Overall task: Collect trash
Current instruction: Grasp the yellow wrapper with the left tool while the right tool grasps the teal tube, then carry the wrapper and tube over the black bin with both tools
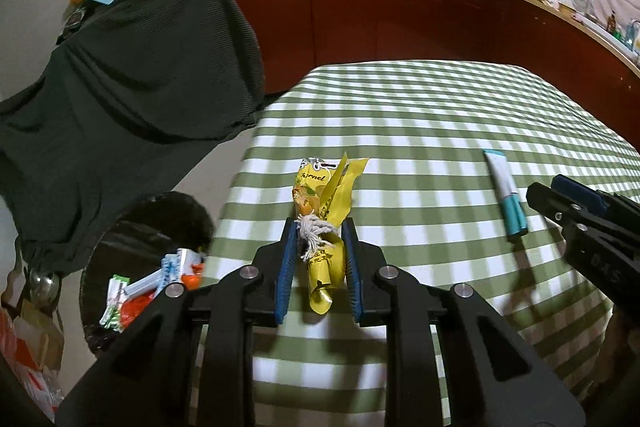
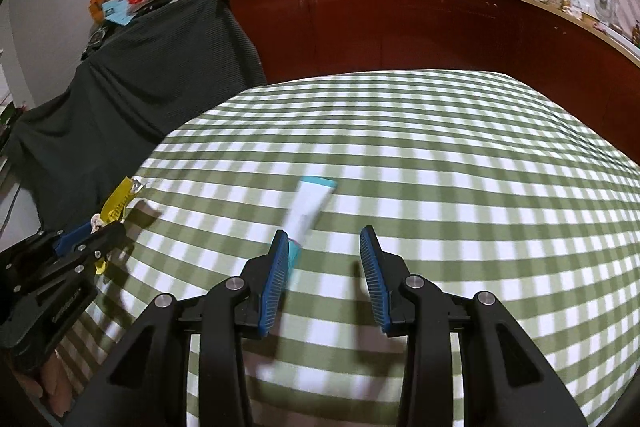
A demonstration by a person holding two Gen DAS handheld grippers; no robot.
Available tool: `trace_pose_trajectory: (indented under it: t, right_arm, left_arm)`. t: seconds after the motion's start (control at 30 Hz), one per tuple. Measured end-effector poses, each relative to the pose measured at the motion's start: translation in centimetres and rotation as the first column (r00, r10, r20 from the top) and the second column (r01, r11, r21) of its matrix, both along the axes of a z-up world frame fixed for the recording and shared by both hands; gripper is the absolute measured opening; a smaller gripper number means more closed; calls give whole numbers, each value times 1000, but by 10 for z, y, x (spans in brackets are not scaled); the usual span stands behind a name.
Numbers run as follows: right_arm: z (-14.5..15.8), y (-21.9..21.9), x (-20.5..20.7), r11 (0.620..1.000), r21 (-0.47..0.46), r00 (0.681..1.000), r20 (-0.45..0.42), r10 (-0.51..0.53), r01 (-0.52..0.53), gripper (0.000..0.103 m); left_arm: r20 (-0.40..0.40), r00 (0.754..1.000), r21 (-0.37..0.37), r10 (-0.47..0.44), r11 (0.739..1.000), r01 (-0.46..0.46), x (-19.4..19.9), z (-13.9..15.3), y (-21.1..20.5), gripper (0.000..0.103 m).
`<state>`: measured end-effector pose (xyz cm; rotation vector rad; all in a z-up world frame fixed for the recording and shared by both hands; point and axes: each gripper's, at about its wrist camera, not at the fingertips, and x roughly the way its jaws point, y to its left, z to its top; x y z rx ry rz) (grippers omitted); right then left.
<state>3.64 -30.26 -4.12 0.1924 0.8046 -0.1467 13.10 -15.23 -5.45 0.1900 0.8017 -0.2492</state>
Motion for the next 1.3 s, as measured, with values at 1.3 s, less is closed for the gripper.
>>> trace_pose_trajectory:
  t: [1.3]
  right_arm:
    - [-10,15,21,1000,-26,998,-69,13,-14,12]
  left_arm:
    - [-1,996,-33,87,996,-87,6,4,43,22]
